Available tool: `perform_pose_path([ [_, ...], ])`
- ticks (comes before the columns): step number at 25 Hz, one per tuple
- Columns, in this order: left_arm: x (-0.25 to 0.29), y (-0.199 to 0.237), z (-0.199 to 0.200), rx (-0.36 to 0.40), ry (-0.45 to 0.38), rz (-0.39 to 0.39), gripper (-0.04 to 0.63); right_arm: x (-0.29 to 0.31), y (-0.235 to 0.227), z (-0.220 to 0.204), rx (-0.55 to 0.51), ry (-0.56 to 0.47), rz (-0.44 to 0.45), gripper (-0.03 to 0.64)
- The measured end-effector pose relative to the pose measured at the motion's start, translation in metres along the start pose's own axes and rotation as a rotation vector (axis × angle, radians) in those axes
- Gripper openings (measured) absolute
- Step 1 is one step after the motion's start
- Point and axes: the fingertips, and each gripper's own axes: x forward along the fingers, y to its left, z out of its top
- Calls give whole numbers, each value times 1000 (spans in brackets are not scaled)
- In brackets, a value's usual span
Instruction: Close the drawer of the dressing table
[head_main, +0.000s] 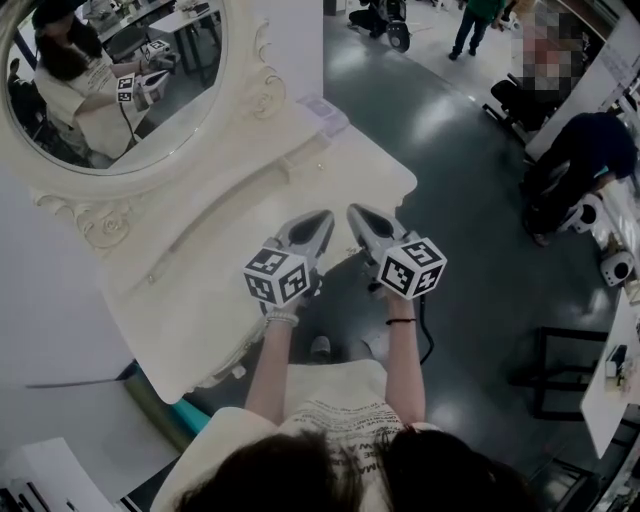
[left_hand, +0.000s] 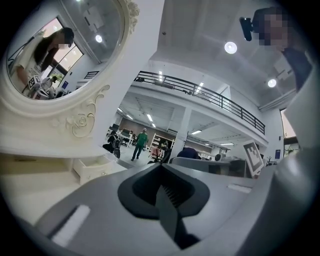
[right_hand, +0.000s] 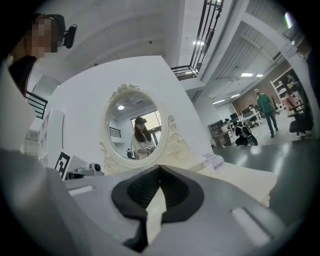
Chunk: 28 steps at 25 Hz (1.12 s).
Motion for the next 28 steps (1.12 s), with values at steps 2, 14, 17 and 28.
perform_pose_path([
  [2, 3, 4, 0, -6, 2, 9, 5, 4, -4, 0, 7, 6, 5, 3],
  [14, 48, 30, -6, -65, -12, 115, 5, 37, -51, 1, 26, 94, 100, 3],
  [17, 60, 37, -8, -79, -17, 149, 5, 45, -65, 0, 32, 118, 126, 3],
  [28, 89, 61, -10, -121, -50, 263, 5, 70, -102, 3, 40, 183, 209, 3],
])
